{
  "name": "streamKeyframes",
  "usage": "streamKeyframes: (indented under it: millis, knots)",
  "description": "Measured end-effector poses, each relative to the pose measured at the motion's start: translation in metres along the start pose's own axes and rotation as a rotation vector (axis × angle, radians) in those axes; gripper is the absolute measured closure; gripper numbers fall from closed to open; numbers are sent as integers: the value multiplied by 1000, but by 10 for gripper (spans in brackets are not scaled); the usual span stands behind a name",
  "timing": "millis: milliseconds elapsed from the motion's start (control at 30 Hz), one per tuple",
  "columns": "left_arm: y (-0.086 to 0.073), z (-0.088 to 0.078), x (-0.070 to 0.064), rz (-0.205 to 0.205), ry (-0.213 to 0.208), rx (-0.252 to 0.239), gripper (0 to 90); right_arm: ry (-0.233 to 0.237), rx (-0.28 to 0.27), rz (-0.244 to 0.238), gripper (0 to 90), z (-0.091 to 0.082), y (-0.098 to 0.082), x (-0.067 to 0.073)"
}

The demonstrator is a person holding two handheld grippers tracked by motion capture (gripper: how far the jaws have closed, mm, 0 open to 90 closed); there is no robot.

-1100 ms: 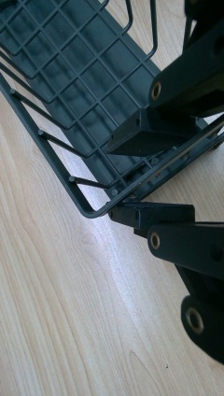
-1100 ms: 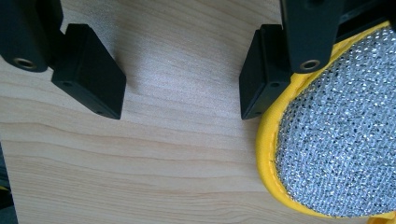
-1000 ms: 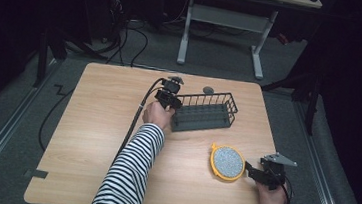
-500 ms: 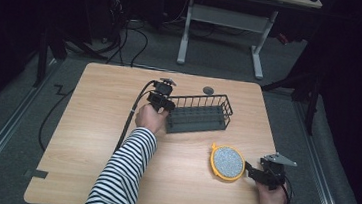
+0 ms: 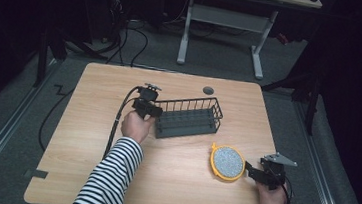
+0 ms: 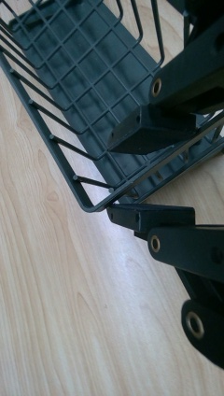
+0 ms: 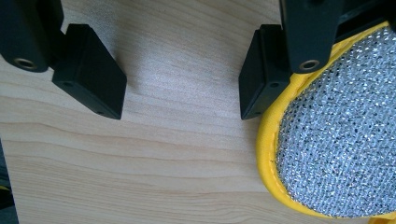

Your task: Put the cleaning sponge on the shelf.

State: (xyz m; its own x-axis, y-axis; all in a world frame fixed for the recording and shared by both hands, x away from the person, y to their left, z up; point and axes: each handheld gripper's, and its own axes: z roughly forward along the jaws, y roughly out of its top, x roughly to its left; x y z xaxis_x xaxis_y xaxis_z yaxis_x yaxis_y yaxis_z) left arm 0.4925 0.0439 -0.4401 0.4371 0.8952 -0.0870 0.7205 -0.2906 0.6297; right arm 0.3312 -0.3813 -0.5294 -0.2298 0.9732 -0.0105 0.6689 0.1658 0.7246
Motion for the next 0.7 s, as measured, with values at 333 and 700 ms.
streamKeyframes:
  millis: [333,700]
  knots:
    - [-28,-19,8,-26,-11,-33,639,-1,-1,1,325,0,0,0]
    - [-52,-37,7,-64,-30,-51,629,-4,1,2,325,0,0,0]
